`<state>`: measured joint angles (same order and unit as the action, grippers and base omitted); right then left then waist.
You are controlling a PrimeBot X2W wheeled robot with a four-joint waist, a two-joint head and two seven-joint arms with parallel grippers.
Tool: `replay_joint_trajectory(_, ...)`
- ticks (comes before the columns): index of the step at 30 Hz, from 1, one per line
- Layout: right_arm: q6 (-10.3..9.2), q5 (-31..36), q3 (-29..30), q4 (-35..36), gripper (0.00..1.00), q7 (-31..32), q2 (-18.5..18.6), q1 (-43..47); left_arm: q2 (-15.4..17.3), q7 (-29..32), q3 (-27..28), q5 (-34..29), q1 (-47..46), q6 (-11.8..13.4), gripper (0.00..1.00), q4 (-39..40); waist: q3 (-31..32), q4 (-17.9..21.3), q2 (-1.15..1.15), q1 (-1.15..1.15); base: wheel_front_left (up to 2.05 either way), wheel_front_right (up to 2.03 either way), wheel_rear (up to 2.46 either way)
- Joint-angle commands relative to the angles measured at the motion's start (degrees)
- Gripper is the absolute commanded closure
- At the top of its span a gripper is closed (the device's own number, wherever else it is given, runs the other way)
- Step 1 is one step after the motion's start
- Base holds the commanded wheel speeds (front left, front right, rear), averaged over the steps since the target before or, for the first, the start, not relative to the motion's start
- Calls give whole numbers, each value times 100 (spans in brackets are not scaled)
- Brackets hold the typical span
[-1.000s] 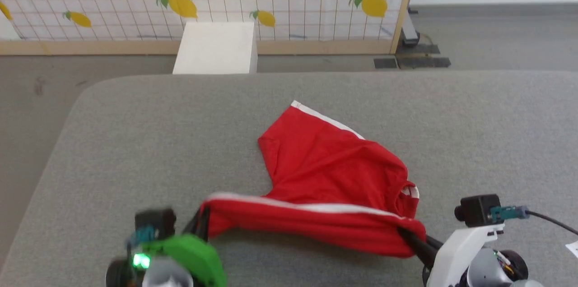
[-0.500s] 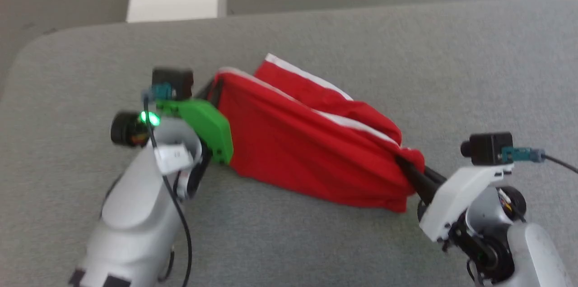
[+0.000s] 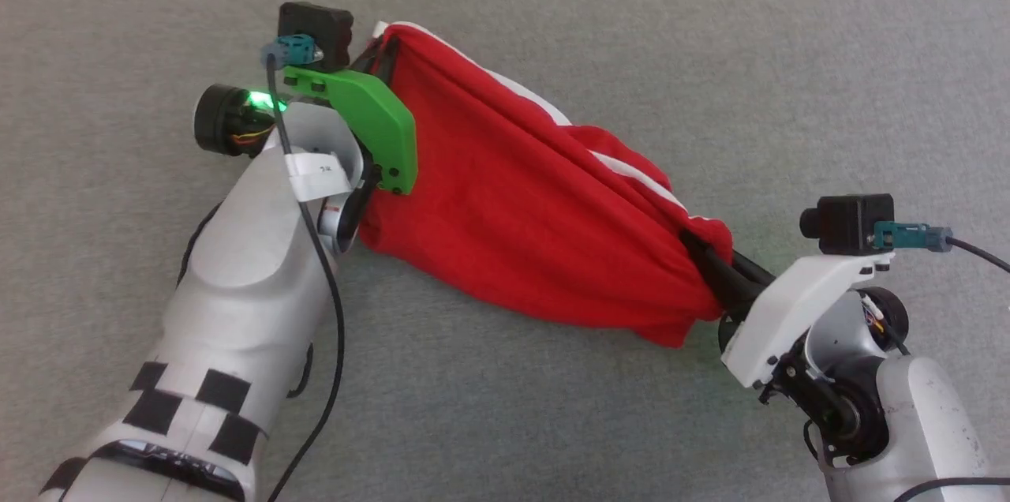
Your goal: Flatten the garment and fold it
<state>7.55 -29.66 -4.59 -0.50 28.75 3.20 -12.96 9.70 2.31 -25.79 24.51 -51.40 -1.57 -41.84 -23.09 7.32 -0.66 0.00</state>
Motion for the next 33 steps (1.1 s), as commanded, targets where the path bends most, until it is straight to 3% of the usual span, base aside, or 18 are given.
replay_joint_trajectory(1,-6,-20,-1,-18,100,-8,-5,-37,-25,-69,-23,-30,-138,-43,100,-112,-215,189,66,0,0,0,0)
replay_joint_trajectory(8,-6,-129,-134,38,97,44,-7,30,-110,-148,-11,7,-312,62,100,-708,-270,201,66,0,0,0,0)
replay_joint_trajectory(9,-6,-153,-148,52,60,44,-7,39,-123,-178,5,21,-330,85,100,-762,-265,192,66,0,0,0,0)
replay_joint_trajectory(10,-6,-186,-155,68,0,40,-7,55,-142,-189,27,51,-344,105,87,-835,-247,174,66,0,0,0,0)
replay_joint_trajectory(11,-6,-205,-156,84,0,27,-6,68,-145,-225,42,60,-364,131,0,-878,-230,161,66,0,0,0,0)
replay_joint_trajectory(24,-6,101,50,469,0,-115,133,452,-88,-892,136,133,-481,192,0,-898,464,-110,66,0,0,0,0)
replay_joint_trajectory(26,-6,696,121,695,0,-165,108,707,160,-1484,-29,-130,-134,162,0,-449,751,-144,66,0,0,0,0)
replay_joint_trajectory(33,-6,1616,139,1015,0,16,-7,1310,590,-1723,329,-137,1317,600,0,897,1115,-248,66,0,0,0,0)
